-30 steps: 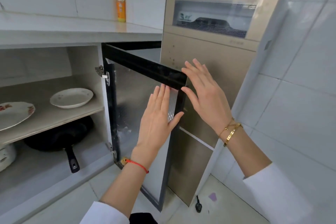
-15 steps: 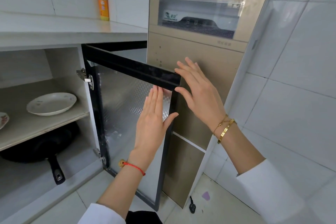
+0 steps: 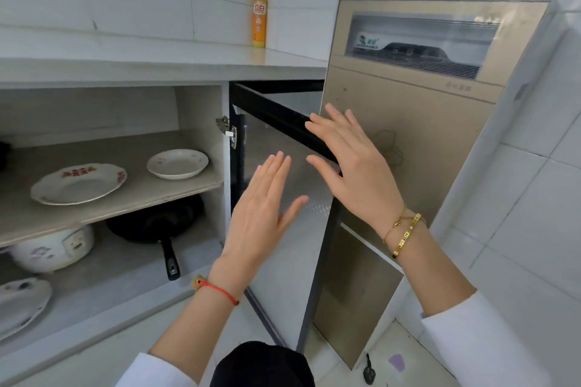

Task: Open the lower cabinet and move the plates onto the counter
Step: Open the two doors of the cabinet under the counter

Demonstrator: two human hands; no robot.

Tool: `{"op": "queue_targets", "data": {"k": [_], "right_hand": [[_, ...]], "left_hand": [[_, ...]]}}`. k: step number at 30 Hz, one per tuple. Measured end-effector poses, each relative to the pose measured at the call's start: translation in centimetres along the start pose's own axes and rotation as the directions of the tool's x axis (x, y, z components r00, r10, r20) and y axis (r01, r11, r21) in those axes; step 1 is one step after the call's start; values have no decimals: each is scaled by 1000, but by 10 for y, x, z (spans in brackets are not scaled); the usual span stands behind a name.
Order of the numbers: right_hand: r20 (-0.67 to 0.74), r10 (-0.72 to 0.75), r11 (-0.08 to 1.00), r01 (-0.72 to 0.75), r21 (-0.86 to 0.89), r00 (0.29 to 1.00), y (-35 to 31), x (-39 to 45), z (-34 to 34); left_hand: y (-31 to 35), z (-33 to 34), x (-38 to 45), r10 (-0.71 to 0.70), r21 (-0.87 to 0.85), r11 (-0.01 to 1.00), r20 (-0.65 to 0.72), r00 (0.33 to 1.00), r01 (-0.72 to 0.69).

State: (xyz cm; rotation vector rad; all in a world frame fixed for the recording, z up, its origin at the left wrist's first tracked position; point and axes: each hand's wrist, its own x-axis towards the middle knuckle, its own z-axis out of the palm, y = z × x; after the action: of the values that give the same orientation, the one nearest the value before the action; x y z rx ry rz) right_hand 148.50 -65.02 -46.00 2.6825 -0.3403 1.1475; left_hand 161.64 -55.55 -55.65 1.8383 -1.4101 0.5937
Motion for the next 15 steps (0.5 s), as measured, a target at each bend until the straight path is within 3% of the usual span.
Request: {"op": "queue_targets", "data": {"k": [4, 15], "right_hand": [[-49, -66, 998, 66, -11, 997, -29, 11, 16], [10, -108, 900, 93, 427, 994, -117, 41, 85]], "left_hand": [[-39, -39, -23, -105, 89, 990, -50, 993, 109], [-113, -150, -100, -342, 360, 853, -162, 926, 378]]}}
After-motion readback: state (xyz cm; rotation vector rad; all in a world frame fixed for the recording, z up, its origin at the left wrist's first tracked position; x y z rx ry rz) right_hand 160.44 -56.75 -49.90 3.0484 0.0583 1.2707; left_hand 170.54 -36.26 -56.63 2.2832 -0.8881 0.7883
